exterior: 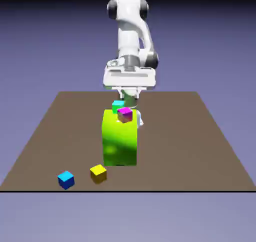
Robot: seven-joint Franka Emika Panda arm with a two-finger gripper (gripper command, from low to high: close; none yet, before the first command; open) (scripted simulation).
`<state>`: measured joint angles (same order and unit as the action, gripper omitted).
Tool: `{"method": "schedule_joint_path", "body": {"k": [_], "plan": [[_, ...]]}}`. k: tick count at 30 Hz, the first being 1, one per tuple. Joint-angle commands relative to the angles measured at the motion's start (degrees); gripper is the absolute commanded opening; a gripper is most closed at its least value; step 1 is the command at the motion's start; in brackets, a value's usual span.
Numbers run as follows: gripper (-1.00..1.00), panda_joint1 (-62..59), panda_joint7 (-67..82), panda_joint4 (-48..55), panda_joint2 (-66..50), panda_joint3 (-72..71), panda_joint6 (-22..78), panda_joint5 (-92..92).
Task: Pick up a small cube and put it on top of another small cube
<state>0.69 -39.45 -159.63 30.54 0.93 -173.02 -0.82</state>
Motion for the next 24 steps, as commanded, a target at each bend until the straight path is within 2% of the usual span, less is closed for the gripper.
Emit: {"method": "schedule_joint_path", "body": {"k": [1,24], "plan": [[0.0,0.0,2.5,1.14,-1.76,0.78,0.82,-0.68],[0.0,-0.03,59.81,27.35,-42.13,18.59,19.57,-16.31]]}}
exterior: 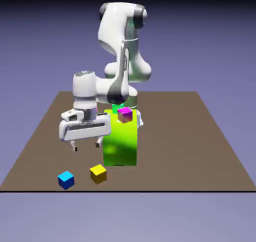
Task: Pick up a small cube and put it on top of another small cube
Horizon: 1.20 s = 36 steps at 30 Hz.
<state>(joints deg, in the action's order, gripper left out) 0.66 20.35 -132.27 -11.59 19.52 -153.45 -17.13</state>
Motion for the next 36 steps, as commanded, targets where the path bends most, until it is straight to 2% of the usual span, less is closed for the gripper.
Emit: {"method": "schedule_joint_path", "body": {"k": [1,11,17,18,25,36], "plan": [[0.0,-0.01,2.5,1.14,-1.76,0.78,0.82,-0.68],[0.0,-0.02,25.75,11.78,-18.14,8.01,8.43,-7.02],[0.0,-4.19,29.75,14.43,-27.1,2.51,2.24,-12.83],[-1.0,-4.19,29.75,14.43,-27.1,2.51,2.24,-12.83],[-1.0,-0.02,25.75,11.78,-18.14,8.01,8.43,-7.02],[-1.0,0.88,5.04,1.95,4.7,0.72,19.63,1.82]]}}
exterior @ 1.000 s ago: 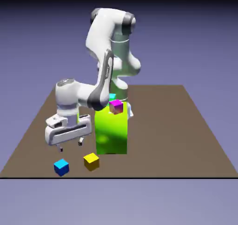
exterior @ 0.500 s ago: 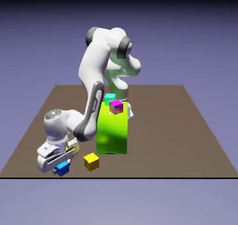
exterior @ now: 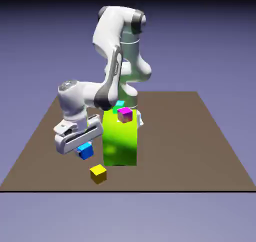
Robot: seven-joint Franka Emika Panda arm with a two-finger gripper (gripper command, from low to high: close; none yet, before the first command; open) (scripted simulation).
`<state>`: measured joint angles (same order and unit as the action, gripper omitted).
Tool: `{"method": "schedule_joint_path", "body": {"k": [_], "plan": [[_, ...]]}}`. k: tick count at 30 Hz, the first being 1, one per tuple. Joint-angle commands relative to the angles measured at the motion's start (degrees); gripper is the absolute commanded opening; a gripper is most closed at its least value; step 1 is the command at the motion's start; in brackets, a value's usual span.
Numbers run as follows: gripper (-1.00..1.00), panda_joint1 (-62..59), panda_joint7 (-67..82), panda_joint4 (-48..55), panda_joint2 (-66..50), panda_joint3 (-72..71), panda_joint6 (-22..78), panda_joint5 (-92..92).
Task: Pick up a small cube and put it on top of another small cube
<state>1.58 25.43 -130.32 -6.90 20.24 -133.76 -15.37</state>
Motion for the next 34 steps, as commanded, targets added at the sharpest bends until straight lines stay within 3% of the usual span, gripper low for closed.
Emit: {"method": "schedule_joint_path", "body": {"k": [1,23,25,30,31,34], "plan": [[-1.0,0.04,-1.93,-0.9,2.08,-0.66,0.96,0.87],[-1.0,1.84,-43.34,-20.55,47.74,-15.23,23.36,18.54],[-1.0,1.85,-43.6,-20.67,48.03,-15.32,23.49,18.65],[-1.0,1.69,-43.59,-28.75,44.22,-14.74,11.61,19.16],[1.0,1.69,-43.59,-28.75,44.22,-14.74,11.61,19.16],[1.0,1.76,-43.59,-25.37,45.81,-14.98,16.58,18.95]]}}
